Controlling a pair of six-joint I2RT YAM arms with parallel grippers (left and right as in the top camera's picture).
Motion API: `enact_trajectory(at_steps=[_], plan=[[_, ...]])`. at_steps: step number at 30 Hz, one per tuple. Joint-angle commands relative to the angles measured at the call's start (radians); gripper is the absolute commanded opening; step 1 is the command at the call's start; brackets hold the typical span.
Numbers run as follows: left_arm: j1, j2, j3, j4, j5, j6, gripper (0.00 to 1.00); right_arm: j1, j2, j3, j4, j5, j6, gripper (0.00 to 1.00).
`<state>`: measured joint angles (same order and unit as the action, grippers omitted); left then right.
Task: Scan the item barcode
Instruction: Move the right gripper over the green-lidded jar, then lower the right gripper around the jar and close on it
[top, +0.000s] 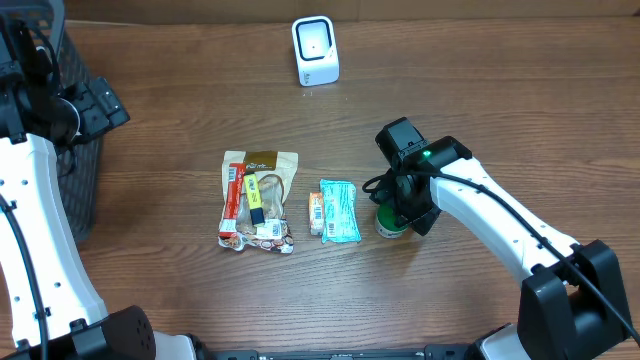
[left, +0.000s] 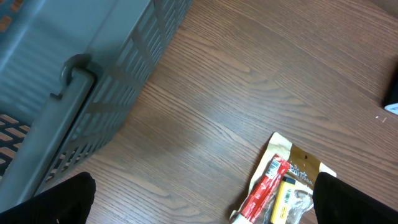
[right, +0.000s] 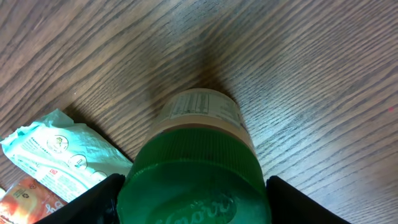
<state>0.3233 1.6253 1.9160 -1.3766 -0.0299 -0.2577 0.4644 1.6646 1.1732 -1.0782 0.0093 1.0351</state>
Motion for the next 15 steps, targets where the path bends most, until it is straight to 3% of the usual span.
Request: enact_trajectory(at_steps=[1, 5, 15], plan=[[0.002, -0.006, 0.017, 0.0, 0.004, 0.008, 1.0, 0.0, -0.003, -0.004, -0.003, 0.029, -0.05, 0.67], [0.002, -0.006, 0.017, 0.0, 0.004, 0.008, 1.0, 0.0, -0.003, -0.004, 0.005, 0.046, -0.148, 0.52], [0.002, -0.006, 0.017, 0.0, 0.004, 0.008, 1.0, 0.0, -0.003, -0.004, 0.091, 0.122, -0.521, 0.52]])
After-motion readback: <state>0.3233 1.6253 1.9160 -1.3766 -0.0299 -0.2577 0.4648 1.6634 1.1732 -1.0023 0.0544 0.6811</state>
